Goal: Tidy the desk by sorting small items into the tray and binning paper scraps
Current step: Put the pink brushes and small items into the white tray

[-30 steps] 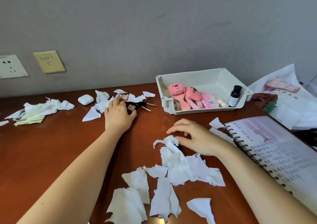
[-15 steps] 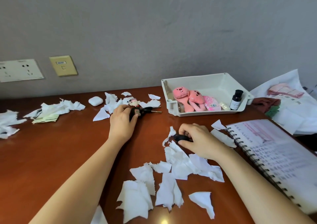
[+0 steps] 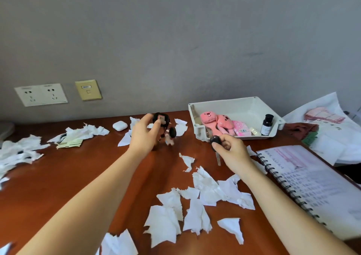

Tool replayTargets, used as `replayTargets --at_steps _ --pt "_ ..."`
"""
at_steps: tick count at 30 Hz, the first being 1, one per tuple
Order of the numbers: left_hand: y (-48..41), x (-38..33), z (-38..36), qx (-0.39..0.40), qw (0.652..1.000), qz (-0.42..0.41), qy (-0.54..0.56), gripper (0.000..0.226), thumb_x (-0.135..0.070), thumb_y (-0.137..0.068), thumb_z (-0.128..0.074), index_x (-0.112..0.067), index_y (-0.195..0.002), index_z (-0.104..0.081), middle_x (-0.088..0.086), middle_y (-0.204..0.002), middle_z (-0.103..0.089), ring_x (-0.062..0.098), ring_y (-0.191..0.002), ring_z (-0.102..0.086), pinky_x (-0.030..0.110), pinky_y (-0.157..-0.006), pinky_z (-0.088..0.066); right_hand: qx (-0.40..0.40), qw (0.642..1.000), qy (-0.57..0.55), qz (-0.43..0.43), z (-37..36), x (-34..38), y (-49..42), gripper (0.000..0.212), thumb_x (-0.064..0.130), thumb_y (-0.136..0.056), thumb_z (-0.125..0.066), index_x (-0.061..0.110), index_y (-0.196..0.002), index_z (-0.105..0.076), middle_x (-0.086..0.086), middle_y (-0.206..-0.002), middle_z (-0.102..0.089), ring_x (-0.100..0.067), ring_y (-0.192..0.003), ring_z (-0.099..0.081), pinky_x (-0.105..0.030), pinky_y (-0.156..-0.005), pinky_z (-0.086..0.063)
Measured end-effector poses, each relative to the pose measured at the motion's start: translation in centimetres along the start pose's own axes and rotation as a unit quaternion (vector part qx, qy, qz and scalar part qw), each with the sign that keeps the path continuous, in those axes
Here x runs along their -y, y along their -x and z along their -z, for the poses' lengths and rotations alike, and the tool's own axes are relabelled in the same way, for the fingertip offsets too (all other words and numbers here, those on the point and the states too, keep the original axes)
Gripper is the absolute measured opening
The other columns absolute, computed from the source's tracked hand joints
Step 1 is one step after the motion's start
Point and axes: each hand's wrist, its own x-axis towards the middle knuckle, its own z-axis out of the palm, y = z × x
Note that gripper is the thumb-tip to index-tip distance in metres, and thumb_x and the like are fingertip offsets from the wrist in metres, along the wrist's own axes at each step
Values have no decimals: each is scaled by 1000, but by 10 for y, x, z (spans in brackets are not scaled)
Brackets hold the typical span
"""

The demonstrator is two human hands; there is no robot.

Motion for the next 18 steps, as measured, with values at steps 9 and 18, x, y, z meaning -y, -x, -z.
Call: replayTargets --at_steps 9,18 --pt "-28 -63 8 83 993 -43 70 24 -28 -94 -46 -5 -94 -54 15 -98 -68 23 -69 -73 36 -70 -60 -14 999 19 35 27 40 -27 8 14 -89 -60 11 -82 -64 -3 -72 -61 -14 -68 -52 -24 -62 -39" --pt "-74 -141 -35 150 966 -42 205 19 -16 -99 -43 -12 -80 -46 15 -98 -67 14 -56 -70 24 -53 -57 -91 995 33 5 82 54 -86 25 12 -86 -61 25 -66 -57 2 -66 -62 -18 -69 -56 -29 -72 -45"
